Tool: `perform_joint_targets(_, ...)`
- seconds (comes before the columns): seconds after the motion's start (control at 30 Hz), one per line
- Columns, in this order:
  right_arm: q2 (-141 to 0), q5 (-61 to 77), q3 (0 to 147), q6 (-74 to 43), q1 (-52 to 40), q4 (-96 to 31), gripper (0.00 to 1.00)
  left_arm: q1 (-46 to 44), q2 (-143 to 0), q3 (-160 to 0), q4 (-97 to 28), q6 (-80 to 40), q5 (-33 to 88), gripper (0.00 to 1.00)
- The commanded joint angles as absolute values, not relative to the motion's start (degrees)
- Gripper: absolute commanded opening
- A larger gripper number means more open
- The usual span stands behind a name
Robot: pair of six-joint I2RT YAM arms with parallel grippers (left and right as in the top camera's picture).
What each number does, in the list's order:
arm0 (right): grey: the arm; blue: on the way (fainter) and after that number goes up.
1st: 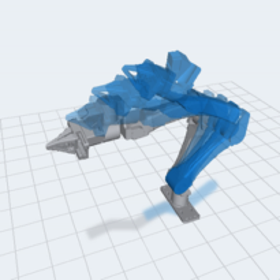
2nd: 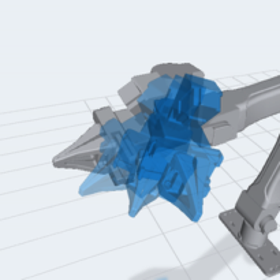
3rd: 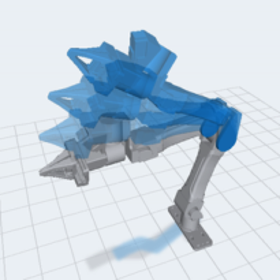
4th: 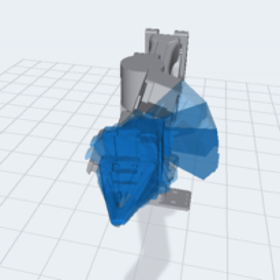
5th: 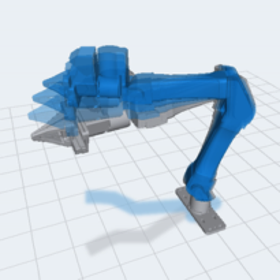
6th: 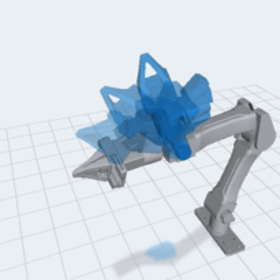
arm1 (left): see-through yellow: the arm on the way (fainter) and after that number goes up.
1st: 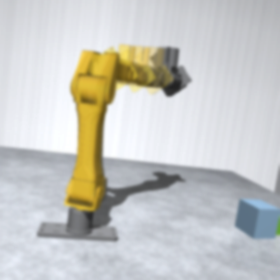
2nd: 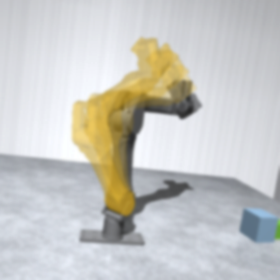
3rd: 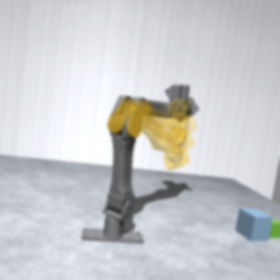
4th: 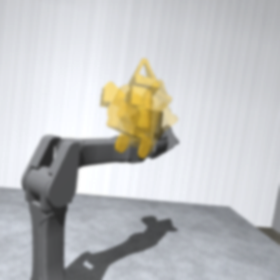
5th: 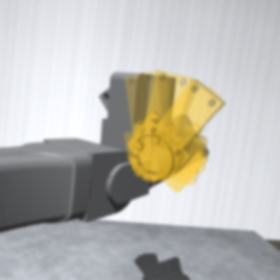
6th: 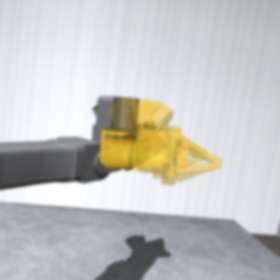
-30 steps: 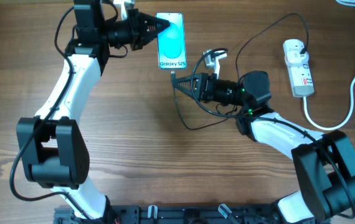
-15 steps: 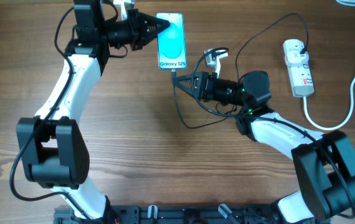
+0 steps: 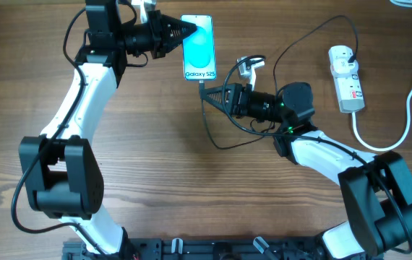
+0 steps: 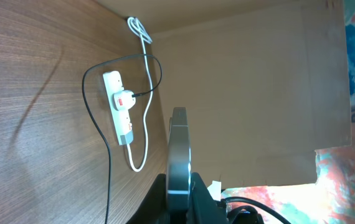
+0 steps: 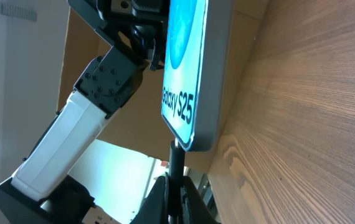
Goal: Plug charger to phone and switch on socket
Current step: 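Align the plug under the phone's port with the right gripper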
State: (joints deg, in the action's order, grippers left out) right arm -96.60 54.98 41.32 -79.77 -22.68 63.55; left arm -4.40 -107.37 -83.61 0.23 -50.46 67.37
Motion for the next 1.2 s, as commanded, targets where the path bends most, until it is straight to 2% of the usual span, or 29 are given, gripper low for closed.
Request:
perform_joint_targets(0.0,-97.7,53.4,41.6,-80.6,-22.7,64.2,0.04,-4.7,-106.8,-84.2,0.5,-49.7,69.2,0.04)
perform_joint_targets(0.97,-97.7,50.8,41.6,-78.5,-23.1,62.1,0.04,-5.7,-106.8,-84.2,0.5,-48.3,70.5,0.04)
perform_joint_targets(1.17,-97.7,53.6,41.6,-76.5,-19.2,62.1,0.04,-5.7,-106.8,-84.2,0.5,-45.1,73.7,0.04)
